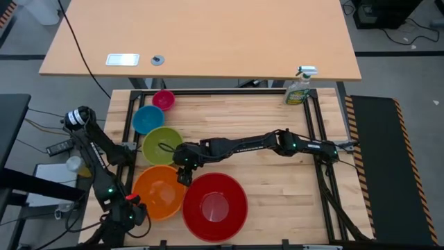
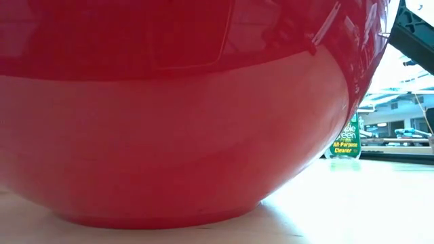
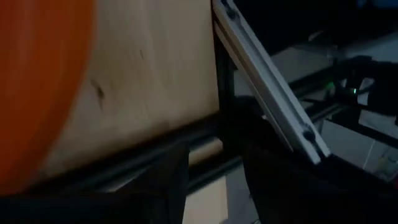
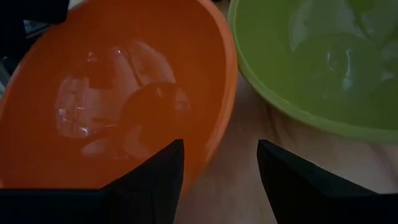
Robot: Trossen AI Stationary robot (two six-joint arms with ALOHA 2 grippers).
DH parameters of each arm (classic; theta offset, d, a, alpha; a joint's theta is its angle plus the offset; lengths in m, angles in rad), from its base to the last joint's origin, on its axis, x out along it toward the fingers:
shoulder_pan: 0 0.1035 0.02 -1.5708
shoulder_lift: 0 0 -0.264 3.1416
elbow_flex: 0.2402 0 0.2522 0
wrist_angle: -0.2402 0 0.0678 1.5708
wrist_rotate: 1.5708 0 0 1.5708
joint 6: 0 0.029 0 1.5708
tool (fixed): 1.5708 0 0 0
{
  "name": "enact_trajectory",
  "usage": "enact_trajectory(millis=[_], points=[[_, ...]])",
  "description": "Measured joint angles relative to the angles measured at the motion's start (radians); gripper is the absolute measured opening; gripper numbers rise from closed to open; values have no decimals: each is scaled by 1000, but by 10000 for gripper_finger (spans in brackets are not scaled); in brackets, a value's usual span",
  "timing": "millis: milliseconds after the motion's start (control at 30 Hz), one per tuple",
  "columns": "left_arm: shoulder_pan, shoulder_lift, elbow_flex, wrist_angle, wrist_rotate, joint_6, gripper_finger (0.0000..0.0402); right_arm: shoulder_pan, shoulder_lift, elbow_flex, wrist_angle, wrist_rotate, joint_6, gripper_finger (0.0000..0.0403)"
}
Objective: Nest bowls inside each other
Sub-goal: Stack the orange bowl on the red bowl
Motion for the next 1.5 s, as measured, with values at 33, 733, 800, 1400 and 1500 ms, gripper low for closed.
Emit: enact_trajectory(millis=[33, 733, 800, 1400, 1500], points=[[9, 0, 0, -3, -10, 9, 155, 0, 1, 0, 3, 3, -1, 210], [29, -1, 1, -119, -251, 173, 155, 7, 2, -64, -45, -7, 6, 172], [29, -1, 1, -118, -222, 164, 155, 5, 4, -65, -46, -6, 4, 153], [13, -2, 378, -416, -509, 323, 155, -1, 2, -62, -36, -43, -65, 25], [11, 0, 369, -425, -514, 310, 155, -1, 1, -62, -44, -14, -74, 38]])
